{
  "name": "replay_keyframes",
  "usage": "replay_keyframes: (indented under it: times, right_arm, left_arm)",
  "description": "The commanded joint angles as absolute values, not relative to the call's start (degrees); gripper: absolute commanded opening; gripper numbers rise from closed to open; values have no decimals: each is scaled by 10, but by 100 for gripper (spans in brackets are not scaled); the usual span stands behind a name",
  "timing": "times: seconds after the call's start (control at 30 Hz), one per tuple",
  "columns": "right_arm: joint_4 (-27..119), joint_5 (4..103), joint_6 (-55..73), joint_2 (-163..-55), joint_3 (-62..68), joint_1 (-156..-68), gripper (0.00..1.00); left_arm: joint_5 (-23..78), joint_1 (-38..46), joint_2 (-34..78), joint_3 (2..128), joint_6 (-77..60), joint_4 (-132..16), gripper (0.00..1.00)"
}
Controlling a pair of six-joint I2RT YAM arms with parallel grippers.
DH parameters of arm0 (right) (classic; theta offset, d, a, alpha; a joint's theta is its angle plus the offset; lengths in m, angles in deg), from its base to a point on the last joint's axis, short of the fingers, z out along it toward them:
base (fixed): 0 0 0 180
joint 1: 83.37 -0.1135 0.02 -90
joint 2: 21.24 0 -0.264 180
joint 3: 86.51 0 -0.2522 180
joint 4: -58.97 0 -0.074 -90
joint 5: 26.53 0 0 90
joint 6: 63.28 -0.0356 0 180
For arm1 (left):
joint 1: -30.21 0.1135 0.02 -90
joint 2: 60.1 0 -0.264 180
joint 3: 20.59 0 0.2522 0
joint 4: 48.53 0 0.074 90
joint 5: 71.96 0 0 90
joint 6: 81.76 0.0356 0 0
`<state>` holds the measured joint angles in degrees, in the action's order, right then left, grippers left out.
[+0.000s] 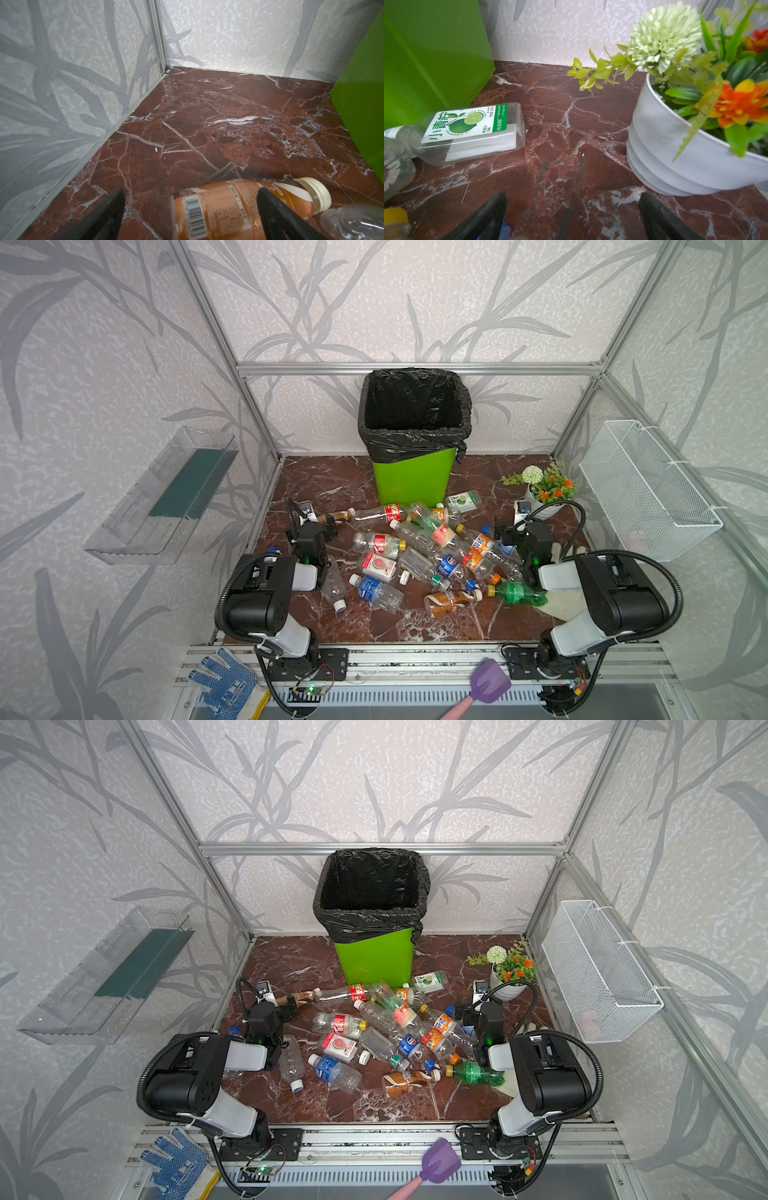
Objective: Throw the plastic bottles in the bin
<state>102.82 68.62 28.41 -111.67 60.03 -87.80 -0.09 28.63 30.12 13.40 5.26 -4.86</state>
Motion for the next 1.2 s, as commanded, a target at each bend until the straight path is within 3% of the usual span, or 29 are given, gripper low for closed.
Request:
replay_keyframes:
  times: [0.0,0.43,0.53,0.77,0.97,1.17]
  right_arm:
    - [1052,695,280,-1120,605,-879,99]
    - [1015,668,287,-1109,590,-879,100]
    - [958,661,289,-1062,583,-879,100]
    - [622,574,246,-928,475,-879,100]
    - [537,542,231,-906,443,-879,100]
    - [496,545,235,-913,420,-879,100]
  left_arm:
    - [-5,288,303,136,56,-45,99]
    - [-3,288,280,142,57,-74,99]
    - [-22,287,209,190,41,-234,99]
    - [-85,288,86,340,-13,-628,99]
    - [-153,292,56,409,-114,-876,99]
    - [-148,303,97,435,-156,-1038,99]
